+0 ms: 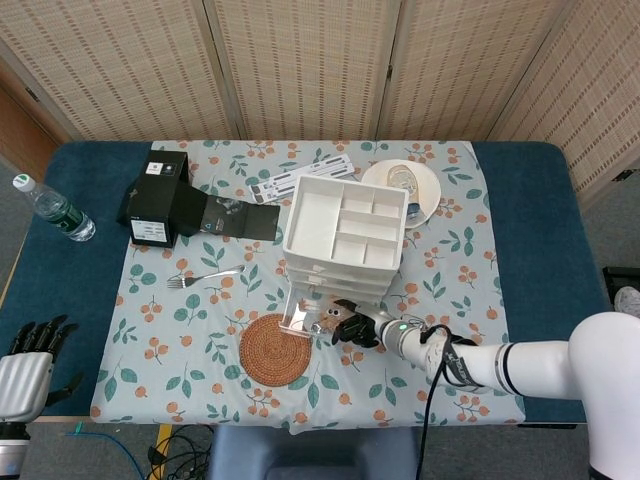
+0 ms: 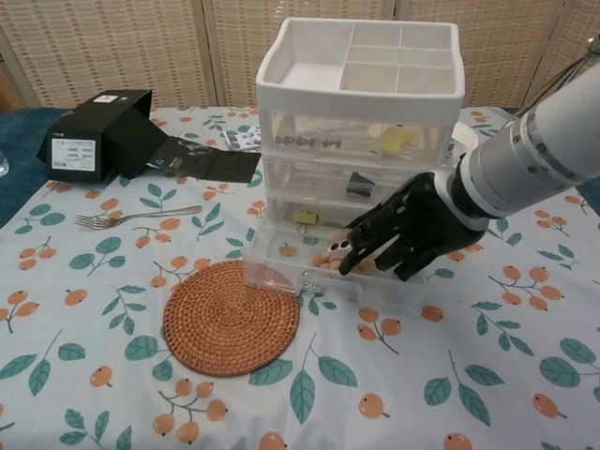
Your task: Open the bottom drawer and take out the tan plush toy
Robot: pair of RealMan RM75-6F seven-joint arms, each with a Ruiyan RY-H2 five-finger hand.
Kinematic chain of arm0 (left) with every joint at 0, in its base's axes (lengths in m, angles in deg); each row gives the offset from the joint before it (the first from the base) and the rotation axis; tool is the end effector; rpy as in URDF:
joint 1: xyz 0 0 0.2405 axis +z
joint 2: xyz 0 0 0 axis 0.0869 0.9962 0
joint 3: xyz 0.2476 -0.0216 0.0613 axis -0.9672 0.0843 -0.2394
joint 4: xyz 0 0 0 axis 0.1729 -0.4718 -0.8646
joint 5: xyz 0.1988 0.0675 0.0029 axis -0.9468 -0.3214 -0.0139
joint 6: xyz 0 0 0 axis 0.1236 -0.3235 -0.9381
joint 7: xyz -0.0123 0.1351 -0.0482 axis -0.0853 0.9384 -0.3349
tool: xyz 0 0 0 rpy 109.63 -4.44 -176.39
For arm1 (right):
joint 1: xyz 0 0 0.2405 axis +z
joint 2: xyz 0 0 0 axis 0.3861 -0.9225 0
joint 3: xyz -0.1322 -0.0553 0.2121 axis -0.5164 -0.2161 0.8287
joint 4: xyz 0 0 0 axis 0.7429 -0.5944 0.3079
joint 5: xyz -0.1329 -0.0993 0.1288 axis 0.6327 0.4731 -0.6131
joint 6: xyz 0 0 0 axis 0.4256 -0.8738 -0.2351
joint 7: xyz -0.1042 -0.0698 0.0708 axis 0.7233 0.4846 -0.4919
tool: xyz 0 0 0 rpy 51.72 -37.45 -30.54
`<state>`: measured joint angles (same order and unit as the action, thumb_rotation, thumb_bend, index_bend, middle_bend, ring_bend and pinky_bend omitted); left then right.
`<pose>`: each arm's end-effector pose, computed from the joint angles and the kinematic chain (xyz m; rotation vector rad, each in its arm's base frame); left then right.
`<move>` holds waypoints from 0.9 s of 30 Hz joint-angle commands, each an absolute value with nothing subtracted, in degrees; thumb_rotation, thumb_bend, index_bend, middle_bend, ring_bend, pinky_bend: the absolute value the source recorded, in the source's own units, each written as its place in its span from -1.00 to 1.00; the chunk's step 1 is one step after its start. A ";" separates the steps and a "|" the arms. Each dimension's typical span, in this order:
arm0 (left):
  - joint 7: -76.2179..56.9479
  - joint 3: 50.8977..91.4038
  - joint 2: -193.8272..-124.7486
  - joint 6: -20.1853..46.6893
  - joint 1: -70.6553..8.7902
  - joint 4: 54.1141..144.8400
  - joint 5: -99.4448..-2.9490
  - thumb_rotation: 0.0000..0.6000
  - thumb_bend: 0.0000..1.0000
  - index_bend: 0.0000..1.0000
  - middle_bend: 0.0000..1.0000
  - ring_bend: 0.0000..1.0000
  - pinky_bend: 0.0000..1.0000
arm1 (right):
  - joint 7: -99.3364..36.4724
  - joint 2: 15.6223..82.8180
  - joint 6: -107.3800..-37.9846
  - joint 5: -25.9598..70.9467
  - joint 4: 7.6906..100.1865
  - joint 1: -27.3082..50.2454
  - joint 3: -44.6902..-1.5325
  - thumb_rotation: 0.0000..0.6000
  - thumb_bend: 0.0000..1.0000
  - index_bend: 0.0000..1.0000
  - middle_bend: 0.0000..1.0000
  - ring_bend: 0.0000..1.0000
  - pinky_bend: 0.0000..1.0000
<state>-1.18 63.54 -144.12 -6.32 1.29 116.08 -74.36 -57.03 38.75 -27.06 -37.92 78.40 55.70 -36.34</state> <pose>-0.3273 0.1662 0.1357 -1.4322 -0.8633 -0.7298 -0.0843 -0.3295 -0.0199 1.2540 -2.4824 0.4824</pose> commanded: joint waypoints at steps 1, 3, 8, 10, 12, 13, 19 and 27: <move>-1.27 63.52 -144.07 -6.49 1.40 116.06 -74.38 1.00 -0.50 -0.60 -0.71 -0.71 -0.80 | -57.15 38.83 -26.79 -37.73 78.38 56.14 -36.21 1.00 0.30 -1.00 0.05 0.80 1.00; -1.38 63.50 -144.04 -6.59 1.54 116.03 -74.28 1.00 -0.50 -0.60 -0.71 -0.71 -0.79 | -57.16 38.32 -26.59 -37.45 78.99 56.30 -36.43 1.00 0.30 -1.00 0.05 0.80 1.00; -1.39 63.48 -144.21 -6.54 1.55 115.82 -74.32 1.00 -0.50 -0.60 -0.71 -0.71 -0.79 | -55.61 35.42 -29.11 -33.94 83.34 55.48 -36.73 1.00 0.30 -1.00 0.05 0.79 1.00; -1.44 63.53 -144.37 -6.57 1.45 115.77 -74.52 1.00 -0.50 -0.60 -0.71 -0.71 -0.79 | -53.96 33.39 -31.66 -30.66 86.39 54.46 -36.45 1.00 0.30 -1.00 0.05 0.79 1.00; -1.52 63.59 -144.49 -6.67 1.36 115.69 -74.77 1.00 -0.50 -0.60 -0.71 -0.71 -0.79 | -51.87 31.21 -34.96 -26.65 89.67 53.12 -36.07 1.00 0.30 -1.00 0.04 0.78 1.00; -1.56 63.63 -144.56 -6.71 1.31 115.64 -74.85 1.00 -0.50 -0.60 -0.71 -0.71 -0.79 | -50.76 30.38 -36.65 -24.69 91.01 52.45 -36.00 1.00 0.30 -1.00 0.04 0.77 1.00; -1.72 63.74 -144.97 -6.99 1.15 115.37 -75.38 1.00 -0.50 -0.60 -0.71 -0.71 -0.79 | -42.60 27.76 -46.72 -13.58 96.37 48.43 -36.78 1.00 0.24 -1.00 0.04 0.76 1.00; -2.04 63.59 -145.17 -7.65 1.59 115.13 -75.53 1.00 -0.50 -0.60 -0.71 -0.71 -0.79 | -21.55 34.64 -62.60 -2.83 94.45 45.63 -41.84 1.00 -0.16 -1.00 0.19 0.84 1.00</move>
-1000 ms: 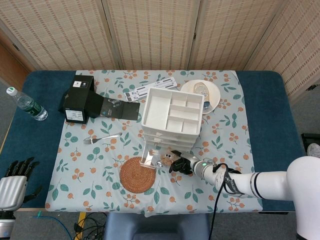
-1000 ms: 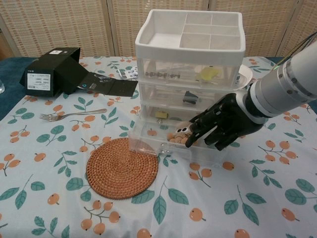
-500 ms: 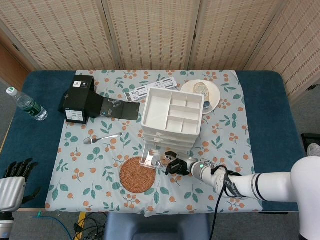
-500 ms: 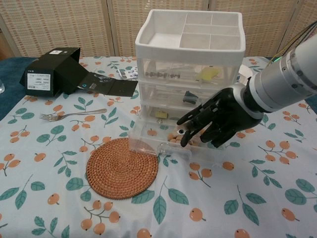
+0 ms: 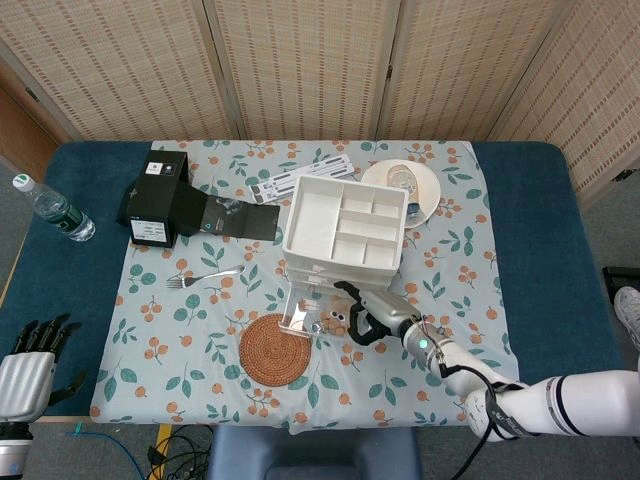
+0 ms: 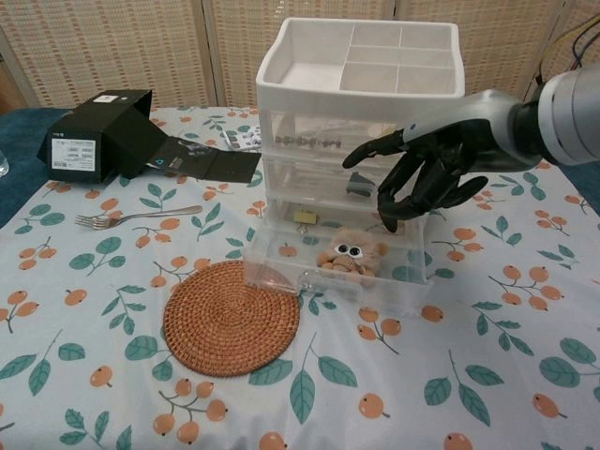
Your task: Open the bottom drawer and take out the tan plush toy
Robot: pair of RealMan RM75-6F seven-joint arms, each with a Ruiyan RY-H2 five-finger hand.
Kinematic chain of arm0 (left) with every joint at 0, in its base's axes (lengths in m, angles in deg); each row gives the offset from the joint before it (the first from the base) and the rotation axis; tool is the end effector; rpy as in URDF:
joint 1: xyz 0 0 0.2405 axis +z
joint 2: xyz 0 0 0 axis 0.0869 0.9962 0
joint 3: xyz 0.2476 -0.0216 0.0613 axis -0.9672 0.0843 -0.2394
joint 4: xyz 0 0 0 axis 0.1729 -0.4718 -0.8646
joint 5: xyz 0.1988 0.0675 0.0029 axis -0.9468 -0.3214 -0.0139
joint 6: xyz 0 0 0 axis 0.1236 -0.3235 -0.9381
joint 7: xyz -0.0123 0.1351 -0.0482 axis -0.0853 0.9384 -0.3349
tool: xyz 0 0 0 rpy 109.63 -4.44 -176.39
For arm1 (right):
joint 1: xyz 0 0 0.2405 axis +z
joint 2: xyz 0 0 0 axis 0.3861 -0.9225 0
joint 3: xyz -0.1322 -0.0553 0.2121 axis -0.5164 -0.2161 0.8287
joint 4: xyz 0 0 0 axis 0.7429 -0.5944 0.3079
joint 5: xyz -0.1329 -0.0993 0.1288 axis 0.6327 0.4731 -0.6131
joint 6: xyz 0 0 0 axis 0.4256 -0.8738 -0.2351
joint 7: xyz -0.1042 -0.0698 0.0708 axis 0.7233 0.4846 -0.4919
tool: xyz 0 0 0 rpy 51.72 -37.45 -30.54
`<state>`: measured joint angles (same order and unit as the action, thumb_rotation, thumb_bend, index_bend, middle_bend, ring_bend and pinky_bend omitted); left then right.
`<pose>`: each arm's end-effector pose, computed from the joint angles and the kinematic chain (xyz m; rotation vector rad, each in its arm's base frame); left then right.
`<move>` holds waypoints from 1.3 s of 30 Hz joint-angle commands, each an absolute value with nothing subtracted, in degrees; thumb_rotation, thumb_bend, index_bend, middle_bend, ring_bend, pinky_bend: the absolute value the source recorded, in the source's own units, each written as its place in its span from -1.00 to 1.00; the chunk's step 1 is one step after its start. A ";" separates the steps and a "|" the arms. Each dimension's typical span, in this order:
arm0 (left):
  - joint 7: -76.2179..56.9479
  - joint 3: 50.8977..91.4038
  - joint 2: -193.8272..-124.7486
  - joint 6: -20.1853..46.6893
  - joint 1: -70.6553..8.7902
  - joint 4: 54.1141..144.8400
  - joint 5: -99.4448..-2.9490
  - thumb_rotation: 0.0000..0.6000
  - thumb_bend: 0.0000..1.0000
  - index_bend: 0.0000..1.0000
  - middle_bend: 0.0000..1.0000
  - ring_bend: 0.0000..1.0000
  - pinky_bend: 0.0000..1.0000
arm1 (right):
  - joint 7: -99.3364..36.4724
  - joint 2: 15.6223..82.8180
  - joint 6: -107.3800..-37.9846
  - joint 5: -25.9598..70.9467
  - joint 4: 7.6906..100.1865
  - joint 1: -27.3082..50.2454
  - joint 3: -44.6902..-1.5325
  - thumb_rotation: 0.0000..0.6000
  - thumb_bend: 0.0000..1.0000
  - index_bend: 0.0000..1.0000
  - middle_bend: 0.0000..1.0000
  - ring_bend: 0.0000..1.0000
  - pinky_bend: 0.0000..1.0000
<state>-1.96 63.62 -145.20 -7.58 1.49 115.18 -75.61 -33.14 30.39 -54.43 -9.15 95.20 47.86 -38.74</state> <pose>-0.3248 0.1657 0.1328 -1.4289 -0.8521 -0.7650 -0.0847 -0.3098 0.0370 1.9026 -1.6543 0.7222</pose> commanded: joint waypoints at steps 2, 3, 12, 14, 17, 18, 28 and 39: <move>-2.14 63.57 -145.17 -7.80 1.71 115.05 -75.51 1.00 -0.50 -0.60 -0.71 -0.71 -0.79 | -18.07 36.47 -65.04 -1.66 94.00 44.92 -42.01 1.00 -0.24 -1.00 0.22 0.85 1.00; -2.22 63.56 -145.18 -7.87 1.77 114.99 -75.53 1.00 -0.50 -0.60 -0.71 -0.71 -0.79 | -16.70 37.52 -65.98 -1.26 93.78 44.43 -41.75 1.00 -0.26 -1.00 0.23 0.85 1.00; -3.12 63.55 -145.53 -8.14 2.00 114.18 -75.64 1.00 -0.50 -0.60 -0.71 -0.71 -0.79 | -6.19 42.49 -69.74 2.10 92.23 42.33 -40.75 1.00 -0.27 -1.00 0.28 0.85 1.00; -3.29 63.57 -145.61 -8.22 2.03 114.01 -75.69 1.00 -0.50 -0.60 -0.71 -0.71 -0.79 | -3.77 43.01 -70.66 2.81 92.05 42.13 -40.83 1.00 -0.27 -1.00 0.29 0.86 1.00; -3.56 63.60 -145.70 -8.37 2.14 113.71 -75.66 1.00 -0.50 -0.60 -0.71 -0.71 -0.79 | 1.88 43.85 -72.95 4.60 91.32 41.87 -41.18 1.00 -0.27 -1.00 0.34 0.88 1.00; -3.72 63.61 -145.76 -8.42 2.21 113.58 -75.60 1.00 -0.50 -0.60 -0.71 -0.71 -0.79 | 5.53 44.49 -74.55 6.58 90.06 41.87 -41.79 1.00 -0.27 -1.00 0.36 0.90 1.00; -4.35 63.62 -145.97 -9.06 2.61 113.13 -75.81 1.00 -0.50 -0.60 -0.71 -0.71 -0.79 | 20.13 49.46 -76.77 14.61 82.35 40.40 -42.90 1.00 -0.31 -0.79 0.56 1.00 1.00; -4.49 63.78 -145.87 -9.18 2.79 113.17 -75.64 1.00 -0.50 -0.60 -0.71 -0.71 -0.79 | 26.04 53.51 -72.39 16.58 75.81 39.33 -41.39 1.00 -0.51 -0.59 0.66 1.00 1.00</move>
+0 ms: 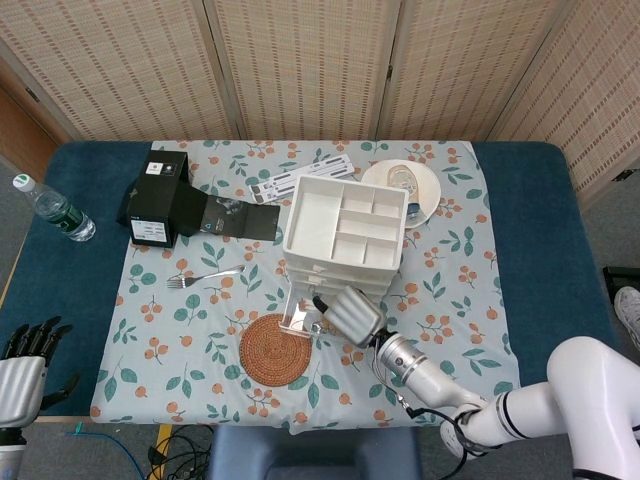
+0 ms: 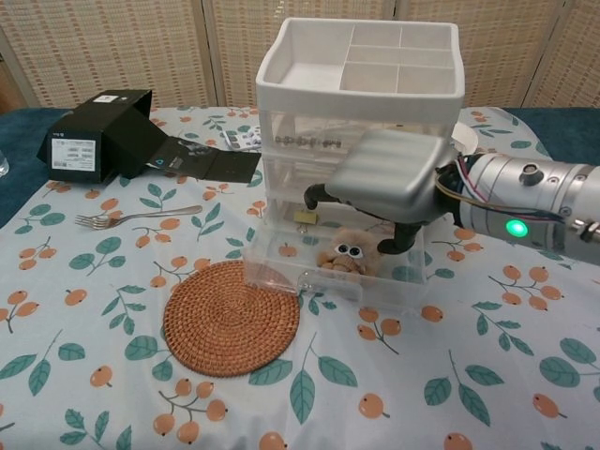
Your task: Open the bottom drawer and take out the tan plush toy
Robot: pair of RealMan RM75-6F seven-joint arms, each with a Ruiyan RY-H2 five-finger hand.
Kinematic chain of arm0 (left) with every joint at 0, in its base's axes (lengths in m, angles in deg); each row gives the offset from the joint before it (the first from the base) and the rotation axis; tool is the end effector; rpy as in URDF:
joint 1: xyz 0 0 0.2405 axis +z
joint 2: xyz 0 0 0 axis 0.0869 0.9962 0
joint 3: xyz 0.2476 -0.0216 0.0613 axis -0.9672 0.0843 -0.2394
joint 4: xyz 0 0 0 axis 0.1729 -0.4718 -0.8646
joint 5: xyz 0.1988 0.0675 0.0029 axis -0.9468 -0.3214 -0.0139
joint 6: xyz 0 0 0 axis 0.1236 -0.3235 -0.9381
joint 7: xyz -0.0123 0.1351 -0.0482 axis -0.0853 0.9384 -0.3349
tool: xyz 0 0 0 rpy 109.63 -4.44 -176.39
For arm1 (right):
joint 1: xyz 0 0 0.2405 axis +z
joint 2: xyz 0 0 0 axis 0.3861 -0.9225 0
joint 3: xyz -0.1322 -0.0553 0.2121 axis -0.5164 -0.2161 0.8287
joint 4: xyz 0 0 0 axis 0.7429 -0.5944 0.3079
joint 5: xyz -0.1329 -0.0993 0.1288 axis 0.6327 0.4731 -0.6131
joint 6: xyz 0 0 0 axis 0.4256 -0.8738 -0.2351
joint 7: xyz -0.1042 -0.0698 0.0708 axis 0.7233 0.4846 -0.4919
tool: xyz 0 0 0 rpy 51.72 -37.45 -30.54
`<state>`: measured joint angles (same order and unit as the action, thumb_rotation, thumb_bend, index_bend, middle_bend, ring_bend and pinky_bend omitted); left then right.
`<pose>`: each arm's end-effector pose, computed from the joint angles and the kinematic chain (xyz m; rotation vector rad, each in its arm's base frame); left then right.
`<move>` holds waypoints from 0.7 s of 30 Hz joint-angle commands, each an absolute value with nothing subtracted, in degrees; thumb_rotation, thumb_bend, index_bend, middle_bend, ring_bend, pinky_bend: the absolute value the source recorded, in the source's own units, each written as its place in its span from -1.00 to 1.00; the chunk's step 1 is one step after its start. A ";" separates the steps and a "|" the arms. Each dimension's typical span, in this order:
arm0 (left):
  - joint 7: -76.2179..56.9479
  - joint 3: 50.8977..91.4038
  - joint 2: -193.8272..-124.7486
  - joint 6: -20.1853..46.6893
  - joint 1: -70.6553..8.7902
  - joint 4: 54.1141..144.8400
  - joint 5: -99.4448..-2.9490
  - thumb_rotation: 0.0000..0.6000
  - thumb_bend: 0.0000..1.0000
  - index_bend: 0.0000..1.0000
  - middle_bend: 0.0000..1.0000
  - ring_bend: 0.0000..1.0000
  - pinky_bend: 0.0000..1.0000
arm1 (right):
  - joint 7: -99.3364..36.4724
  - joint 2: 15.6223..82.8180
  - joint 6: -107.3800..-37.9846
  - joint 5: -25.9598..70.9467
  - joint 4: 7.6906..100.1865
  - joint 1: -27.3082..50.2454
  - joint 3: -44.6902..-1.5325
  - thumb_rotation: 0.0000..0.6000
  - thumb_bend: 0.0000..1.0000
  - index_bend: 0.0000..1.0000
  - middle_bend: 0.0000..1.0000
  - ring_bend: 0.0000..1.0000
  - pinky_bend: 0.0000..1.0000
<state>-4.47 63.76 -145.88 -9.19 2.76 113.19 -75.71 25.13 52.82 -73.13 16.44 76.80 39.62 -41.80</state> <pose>-0.3321 0.1594 0.1361 -1.3909 -0.8590 -0.7828 -0.0842 -0.3036 -0.0350 2.2401 -0.1140 0.5931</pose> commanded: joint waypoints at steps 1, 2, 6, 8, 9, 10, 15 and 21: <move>-4.49 63.79 -145.88 -9.15 2.79 113.15 -75.60 1.00 -0.50 -0.60 -0.71 -0.71 -0.79 | 26.49 53.80 -72.09 16.56 75.30 39.26 -41.23 1.00 -0.51 -0.58 0.66 1.00 1.00; -4.49 63.80 -145.89 -9.13 2.80 113.13 -75.59 1.00 -0.50 -0.60 -0.71 -0.71 -0.79 | 27.04 54.18 -71.68 16.51 74.66 39.18 -41.01 1.00 -0.51 -0.58 0.66 1.00 1.00; -4.54 63.84 -145.94 -9.17 2.89 113.03 -75.47 1.00 -0.50 -0.60 -0.71 -0.71 -0.79 | 28.92 55.32 -70.46 16.46 72.87 38.94 -40.56 1.00 -0.51 -0.57 0.66 1.00 1.00; -4.59 63.85 -145.94 -9.17 2.98 112.93 -75.32 1.00 -0.50 -0.60 -0.71 -0.71 -0.79 | 29.72 55.77 -70.00 16.37 72.21 38.74 -40.30 1.00 -0.51 -0.57 0.66 1.00 1.00; -4.62 63.86 -145.93 -9.14 3.01 112.89 -75.25 1.00 -0.50 -0.60 -0.71 -0.71 -0.79 | 29.98 55.95 -69.77 16.26 71.94 38.65 -40.15 1.00 -0.51 -0.57 0.66 1.00 1.00; -4.65 63.86 -145.92 -9.10 3.02 112.86 -75.19 1.00 -0.50 -0.60 -0.71 -0.71 -0.79 | 30.22 56.12 -69.53 16.17 71.68 38.58 -40.02 1.00 -0.51 -0.57 0.66 1.00 1.00; -4.78 63.90 -145.95 -9.21 3.17 112.72 -75.10 1.00 -0.50 -0.60 -0.71 -0.71 -0.79 | 31.76 57.02 -68.36 16.55 70.14 38.23 -39.79 1.00 -0.51 -0.55 0.66 1.00 1.00; -4.84 63.93 -145.98 -9.18 3.26 112.59 -74.99 1.00 -0.50 -0.60 -0.71 -0.71 -0.79 | 32.90 57.90 -67.27 16.98 68.72 37.70 -39.48 1.00 -0.51 -0.52 0.67 1.00 1.00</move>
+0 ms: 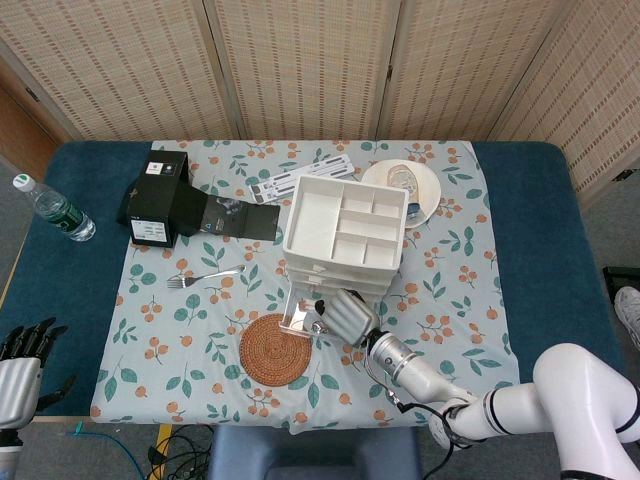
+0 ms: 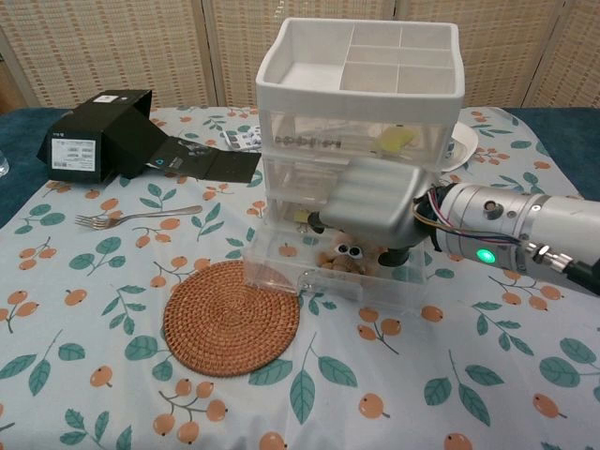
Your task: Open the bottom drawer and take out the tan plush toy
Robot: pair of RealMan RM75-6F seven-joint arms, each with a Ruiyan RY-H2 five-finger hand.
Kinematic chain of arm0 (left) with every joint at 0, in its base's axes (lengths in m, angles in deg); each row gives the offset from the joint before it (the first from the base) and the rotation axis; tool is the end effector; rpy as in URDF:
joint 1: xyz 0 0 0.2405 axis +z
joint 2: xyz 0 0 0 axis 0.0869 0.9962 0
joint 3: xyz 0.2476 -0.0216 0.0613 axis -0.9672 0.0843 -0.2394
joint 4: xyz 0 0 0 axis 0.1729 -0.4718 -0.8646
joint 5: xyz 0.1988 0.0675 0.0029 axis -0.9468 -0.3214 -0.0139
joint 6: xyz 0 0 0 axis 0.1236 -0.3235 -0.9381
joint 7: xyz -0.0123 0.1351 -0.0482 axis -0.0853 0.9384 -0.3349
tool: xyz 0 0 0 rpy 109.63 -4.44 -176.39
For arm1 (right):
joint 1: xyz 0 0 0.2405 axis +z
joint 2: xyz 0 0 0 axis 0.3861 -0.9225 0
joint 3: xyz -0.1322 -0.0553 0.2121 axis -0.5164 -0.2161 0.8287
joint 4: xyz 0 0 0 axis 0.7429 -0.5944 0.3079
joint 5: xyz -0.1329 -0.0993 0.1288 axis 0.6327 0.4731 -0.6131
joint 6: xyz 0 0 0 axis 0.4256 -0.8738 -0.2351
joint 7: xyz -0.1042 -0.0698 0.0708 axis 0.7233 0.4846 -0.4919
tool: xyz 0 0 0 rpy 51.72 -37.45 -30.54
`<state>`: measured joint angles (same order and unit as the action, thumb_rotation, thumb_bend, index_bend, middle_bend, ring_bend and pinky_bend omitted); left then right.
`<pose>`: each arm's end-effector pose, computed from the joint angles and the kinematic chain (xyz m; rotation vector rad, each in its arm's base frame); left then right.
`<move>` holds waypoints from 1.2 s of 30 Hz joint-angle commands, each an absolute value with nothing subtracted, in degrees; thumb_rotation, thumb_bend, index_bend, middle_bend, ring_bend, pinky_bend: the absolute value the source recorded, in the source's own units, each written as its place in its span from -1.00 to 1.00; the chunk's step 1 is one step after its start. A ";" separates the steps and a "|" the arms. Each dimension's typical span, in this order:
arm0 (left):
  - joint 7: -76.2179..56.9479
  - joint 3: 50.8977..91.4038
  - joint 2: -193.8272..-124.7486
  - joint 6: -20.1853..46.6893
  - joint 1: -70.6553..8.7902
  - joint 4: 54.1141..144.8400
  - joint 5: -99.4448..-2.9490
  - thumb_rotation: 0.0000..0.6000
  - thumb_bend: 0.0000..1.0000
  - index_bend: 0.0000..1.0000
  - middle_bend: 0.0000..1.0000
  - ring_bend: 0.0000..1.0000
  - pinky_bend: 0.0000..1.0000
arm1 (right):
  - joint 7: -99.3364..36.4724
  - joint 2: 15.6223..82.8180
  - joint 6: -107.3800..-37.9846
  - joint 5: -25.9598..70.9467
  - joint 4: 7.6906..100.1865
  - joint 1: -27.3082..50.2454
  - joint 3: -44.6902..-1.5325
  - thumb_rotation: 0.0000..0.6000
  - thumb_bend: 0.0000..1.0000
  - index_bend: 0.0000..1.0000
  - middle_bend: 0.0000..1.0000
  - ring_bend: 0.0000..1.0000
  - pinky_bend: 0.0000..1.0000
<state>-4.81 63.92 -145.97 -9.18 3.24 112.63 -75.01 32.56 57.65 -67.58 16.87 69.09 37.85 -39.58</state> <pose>-0.3366 0.1572 0.1376 -1.3743 -0.8655 -0.7698 -0.0927 -0.3110 -0.0625 2.2599 0.0331 0.4822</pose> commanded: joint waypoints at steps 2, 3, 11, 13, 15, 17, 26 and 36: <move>-4.88 63.98 -146.00 -9.18 3.26 112.54 -74.96 1.00 -0.50 -0.60 -0.71 -0.71 -0.79 | 33.43 58.15 -66.95 16.99 68.26 37.59 -39.44 1.00 -0.51 -0.51 0.67 1.00 1.00; -4.92 63.98 -146.00 -9.18 3.28 112.52 -74.96 1.00 -0.50 -0.60 -0.71 -0.71 -0.79 | 33.77 58.30 -66.76 17.01 67.98 37.52 -39.41 1.00 -0.51 -0.50 0.67 1.00 1.00; -5.14 63.98 -145.98 -9.23 3.45 112.30 -74.86 1.00 -0.50 -0.60 -0.71 -0.71 -0.79 | 35.56 58.87 -65.98 17.00 66.35 37.10 -38.87 1.00 -0.51 -0.45 0.67 1.00 1.00; -5.19 63.99 -145.99 -9.27 3.47 112.26 -74.89 1.00 -0.50 -0.60 -0.71 -0.71 -0.79 | 35.97 58.95 -65.74 16.94 66.07 37.01 -38.74 1.00 -0.51 -0.42 0.67 1.00 1.00; -5.23 64.02 -146.01 -9.30 3.48 112.20 -74.91 1.00 -0.50 -0.60 -0.71 -0.71 -0.79 | 36.45 59.10 -65.49 16.93 65.79 36.93 -38.72 1.00 -0.51 -0.40 0.67 1.00 1.00; -5.24 64.01 -146.04 -9.31 3.50 112.16 -74.94 1.00 -0.50 -0.59 -0.71 -0.71 -0.79 | 36.82 59.27 -65.28 16.94 65.54 36.85 -38.72 1.00 -0.51 -0.38 0.67 1.00 1.00; -5.52 64.03 -146.07 -9.51 3.72 111.90 -74.90 1.00 -0.50 -0.59 -0.71 -0.71 -0.79 | 37.54 60.16 -64.60 16.78 64.52 36.51 -37.87 1.00 -0.42 -0.22 0.69 1.00 1.00; -5.62 64.05 -146.15 -9.60 3.83 111.71 -74.96 1.00 -0.50 -0.59 -0.71 -0.71 -0.79 | 36.79 60.64 -64.66 17.90 63.81 35.72 -37.32 1.00 -0.24 0.00 0.71 1.00 1.00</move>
<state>-5.61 64.05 -146.15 -9.60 3.83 111.71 -74.96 36.82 60.62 -64.64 17.88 63.84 35.75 -37.36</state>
